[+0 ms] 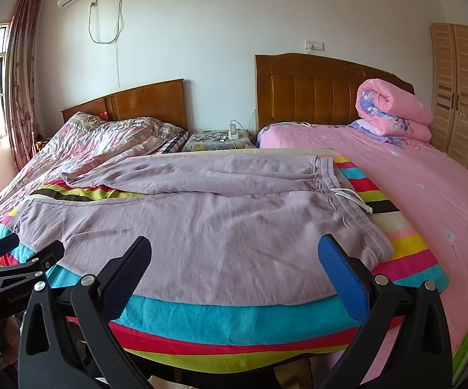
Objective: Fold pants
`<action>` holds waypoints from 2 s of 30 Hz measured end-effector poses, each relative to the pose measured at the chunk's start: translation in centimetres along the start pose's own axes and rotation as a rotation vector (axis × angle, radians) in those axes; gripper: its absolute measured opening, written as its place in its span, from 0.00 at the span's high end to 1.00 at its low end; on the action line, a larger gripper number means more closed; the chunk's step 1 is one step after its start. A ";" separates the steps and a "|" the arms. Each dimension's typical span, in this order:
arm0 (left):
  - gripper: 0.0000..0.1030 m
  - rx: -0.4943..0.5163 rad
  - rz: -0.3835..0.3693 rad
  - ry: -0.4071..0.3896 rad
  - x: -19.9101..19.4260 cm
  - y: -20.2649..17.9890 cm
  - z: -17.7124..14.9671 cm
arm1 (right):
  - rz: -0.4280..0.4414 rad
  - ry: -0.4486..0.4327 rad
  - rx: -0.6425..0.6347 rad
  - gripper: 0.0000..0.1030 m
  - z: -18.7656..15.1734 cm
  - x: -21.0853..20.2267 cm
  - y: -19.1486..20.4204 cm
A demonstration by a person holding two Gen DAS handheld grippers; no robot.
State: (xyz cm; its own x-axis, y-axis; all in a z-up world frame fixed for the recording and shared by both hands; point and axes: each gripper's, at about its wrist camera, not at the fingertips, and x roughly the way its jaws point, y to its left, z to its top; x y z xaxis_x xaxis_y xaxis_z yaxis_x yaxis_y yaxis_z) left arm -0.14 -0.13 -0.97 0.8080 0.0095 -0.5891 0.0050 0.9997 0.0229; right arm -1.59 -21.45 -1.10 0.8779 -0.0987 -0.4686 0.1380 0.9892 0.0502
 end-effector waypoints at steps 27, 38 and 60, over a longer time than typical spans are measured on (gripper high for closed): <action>0.01 -0.008 0.006 0.019 0.5 0.3 0.1 | 0.001 0.003 -0.001 0.04 -0.1 -0.1 -0.2; 0.01 -0.007 0.005 0.020 0.5 0.2 0.0 | -0.002 0.002 0.009 0.04 -0.7 0.4 -0.1; 0.01 0.011 0.005 0.043 1.0 -0.2 -0.3 | -0.009 0.024 0.013 0.04 -0.8 1.1 -0.5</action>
State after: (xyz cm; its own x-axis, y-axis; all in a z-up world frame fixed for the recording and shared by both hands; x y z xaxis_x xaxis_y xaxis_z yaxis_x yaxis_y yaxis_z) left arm 0.48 -0.32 -1.80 0.7821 0.0161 -0.6229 0.0072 0.9994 0.0348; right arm -1.11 -21.93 -2.36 0.8655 -0.1046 -0.4899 0.1516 0.9868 0.0571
